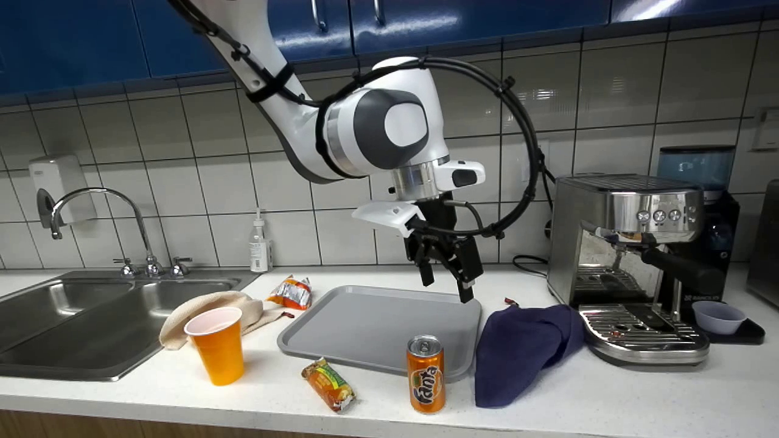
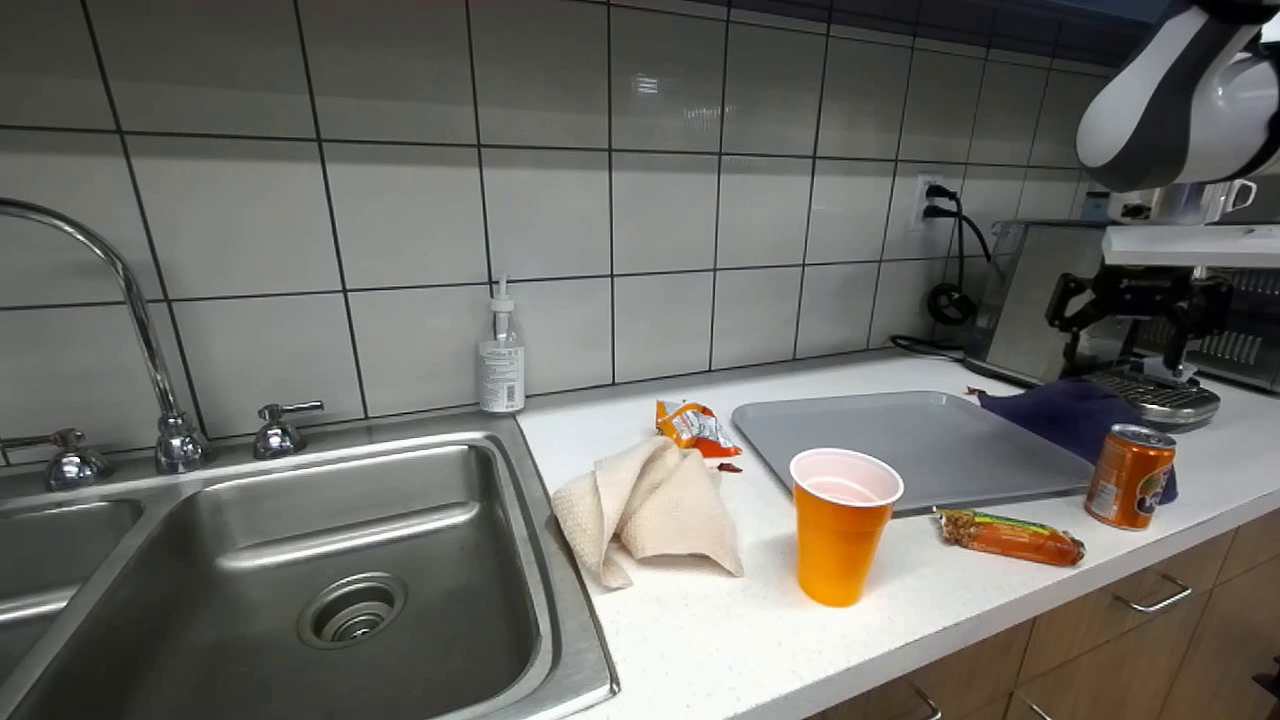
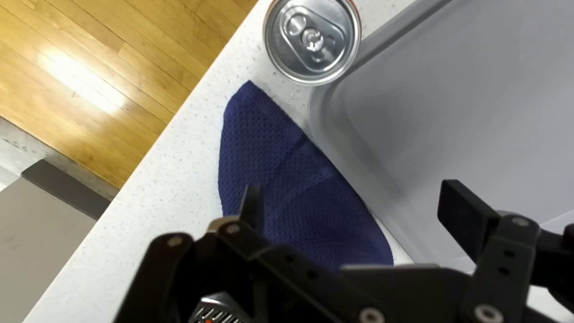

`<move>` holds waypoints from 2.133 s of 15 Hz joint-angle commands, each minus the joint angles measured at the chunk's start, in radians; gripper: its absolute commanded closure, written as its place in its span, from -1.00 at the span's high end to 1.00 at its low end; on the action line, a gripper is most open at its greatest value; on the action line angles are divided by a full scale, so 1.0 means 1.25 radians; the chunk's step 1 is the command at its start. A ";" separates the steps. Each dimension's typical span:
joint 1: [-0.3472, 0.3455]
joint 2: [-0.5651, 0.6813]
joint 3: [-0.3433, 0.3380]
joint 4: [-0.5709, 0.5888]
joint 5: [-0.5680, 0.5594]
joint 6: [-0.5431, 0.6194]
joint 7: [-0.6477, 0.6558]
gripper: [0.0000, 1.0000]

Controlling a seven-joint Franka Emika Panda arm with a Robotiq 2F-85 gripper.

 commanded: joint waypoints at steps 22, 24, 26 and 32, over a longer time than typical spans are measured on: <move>-0.017 -0.017 0.014 -0.082 -0.030 -0.084 0.017 1.00; -0.017 -0.013 0.014 -0.082 -0.030 -0.084 0.016 1.00; -0.016 -0.007 0.012 -0.082 -0.032 -0.078 0.020 1.00; -0.017 0.014 0.015 -0.074 -0.023 -0.073 0.018 1.00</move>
